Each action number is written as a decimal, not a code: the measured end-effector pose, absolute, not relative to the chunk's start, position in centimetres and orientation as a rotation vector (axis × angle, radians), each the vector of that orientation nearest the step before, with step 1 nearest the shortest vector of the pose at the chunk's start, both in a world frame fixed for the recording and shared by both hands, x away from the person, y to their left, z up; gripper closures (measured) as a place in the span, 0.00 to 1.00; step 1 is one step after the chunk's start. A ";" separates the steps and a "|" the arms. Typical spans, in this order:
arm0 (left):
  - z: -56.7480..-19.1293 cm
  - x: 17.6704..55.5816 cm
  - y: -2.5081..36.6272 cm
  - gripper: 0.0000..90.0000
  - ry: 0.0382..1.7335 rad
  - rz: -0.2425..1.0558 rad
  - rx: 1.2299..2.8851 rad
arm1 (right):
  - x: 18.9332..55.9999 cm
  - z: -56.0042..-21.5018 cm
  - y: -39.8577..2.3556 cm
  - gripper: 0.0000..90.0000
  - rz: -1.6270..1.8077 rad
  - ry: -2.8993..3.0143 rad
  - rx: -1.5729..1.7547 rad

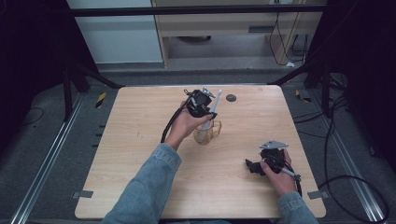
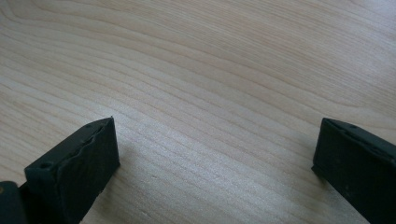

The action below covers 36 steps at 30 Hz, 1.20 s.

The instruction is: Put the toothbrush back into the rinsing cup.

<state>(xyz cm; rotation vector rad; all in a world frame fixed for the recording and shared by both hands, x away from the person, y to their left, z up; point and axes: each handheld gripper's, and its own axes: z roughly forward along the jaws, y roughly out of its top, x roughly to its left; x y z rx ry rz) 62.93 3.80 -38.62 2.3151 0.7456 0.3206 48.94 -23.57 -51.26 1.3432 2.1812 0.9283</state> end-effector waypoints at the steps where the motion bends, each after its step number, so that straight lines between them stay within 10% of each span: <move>1: -38.6 62.9 3.8 0.73 0.746 0.321 2.315 | 48.9 -51.3 -23.6 0.00 0.928 2.181 1.343; 36: -37.9 61.7 4.4 0.11 0.770 0.390 2.251 | 48.9 -51.3 -23.6 0.00 0.928 2.181 1.343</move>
